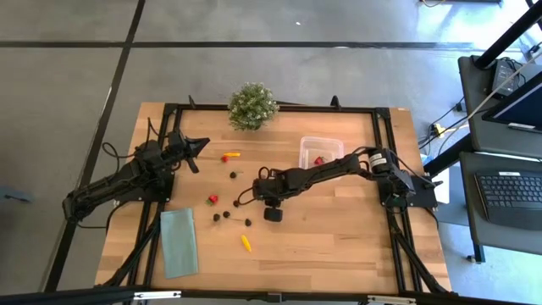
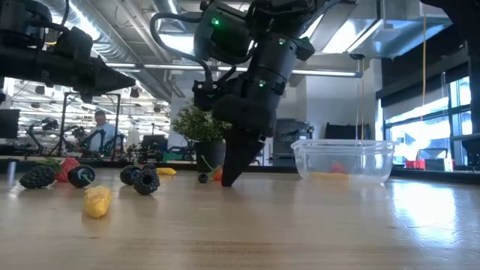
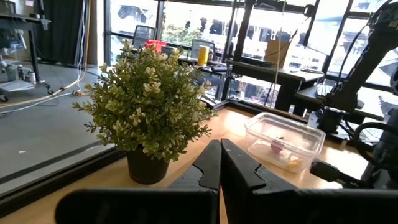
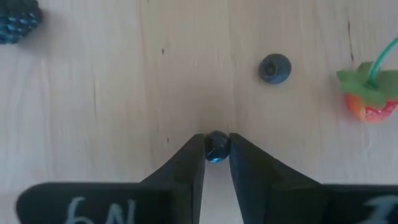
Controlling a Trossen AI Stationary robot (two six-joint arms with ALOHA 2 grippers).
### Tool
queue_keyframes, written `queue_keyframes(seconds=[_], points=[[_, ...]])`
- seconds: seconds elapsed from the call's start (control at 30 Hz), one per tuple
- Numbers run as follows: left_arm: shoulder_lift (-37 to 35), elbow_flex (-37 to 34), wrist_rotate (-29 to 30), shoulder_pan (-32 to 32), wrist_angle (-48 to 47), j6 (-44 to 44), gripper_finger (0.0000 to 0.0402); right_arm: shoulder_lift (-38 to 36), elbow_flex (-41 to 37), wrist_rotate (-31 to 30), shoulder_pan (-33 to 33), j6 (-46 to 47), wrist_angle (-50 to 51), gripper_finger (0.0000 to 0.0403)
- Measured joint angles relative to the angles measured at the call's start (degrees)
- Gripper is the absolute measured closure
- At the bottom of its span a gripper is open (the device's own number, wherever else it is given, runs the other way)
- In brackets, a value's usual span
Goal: Pick and placing Produce into tupperware
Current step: Put the right blueberry into the transparent bin
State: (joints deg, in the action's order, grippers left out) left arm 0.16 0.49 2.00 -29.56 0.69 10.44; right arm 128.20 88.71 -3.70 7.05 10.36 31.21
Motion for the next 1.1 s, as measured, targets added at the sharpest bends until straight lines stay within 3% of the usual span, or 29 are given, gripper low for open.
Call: queue_keyframes(seconds=[0.53,0.9,0.97,1.1], points=[[0.0,0.0,0.0,0.0,0.0,0.0,0.0401,0.2,0.5,1.9,-0.5,-2.3,0.7,0.0345],[0.0,0.0,0.0,0.0,0.0,0.0,0.0401,0.2,0.7,11.3,-3.8,-3.2,1.9,0.0346],[0.0,0.0,0.0,0.0,0.0,0.0,0.0401,0.2,0.7,11.1,-4.0,-3.2,1.9,0.0346],[0.0,0.0,0.0,0.0,0.0,0.0,0.0401,0.2,0.7,4.4,-3.0,-4.1,1.9,0.0346]])
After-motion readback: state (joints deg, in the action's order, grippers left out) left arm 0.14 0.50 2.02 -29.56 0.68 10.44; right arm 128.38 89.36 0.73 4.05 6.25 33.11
